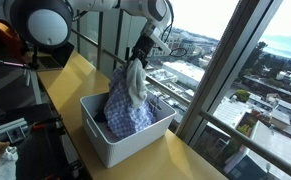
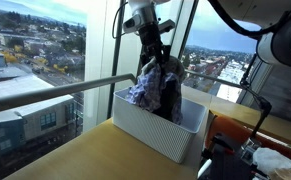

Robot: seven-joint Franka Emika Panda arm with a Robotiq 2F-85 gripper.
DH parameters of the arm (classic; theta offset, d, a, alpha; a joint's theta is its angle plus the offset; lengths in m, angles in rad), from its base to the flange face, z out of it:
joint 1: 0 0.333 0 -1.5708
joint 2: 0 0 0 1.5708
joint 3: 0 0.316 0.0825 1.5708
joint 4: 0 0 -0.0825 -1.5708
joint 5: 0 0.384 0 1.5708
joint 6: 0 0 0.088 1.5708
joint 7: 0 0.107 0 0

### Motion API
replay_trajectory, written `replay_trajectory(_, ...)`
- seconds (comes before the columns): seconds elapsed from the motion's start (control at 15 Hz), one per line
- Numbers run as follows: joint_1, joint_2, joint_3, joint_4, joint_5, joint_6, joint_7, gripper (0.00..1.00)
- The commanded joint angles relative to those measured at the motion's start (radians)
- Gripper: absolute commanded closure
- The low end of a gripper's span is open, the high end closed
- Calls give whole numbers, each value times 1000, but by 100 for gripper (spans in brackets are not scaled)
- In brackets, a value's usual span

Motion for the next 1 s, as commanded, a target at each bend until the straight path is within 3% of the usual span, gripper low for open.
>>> replay_trajectory(0.0, 0, -15, 0, -30, -2, 13, 0, 49)
replay_trajectory(0.47, 8, -2, 5, -7, 0, 9, 3, 2)
replay_trajectory(0.93, 67, 18, 24, -9, 6, 169, -3, 0)
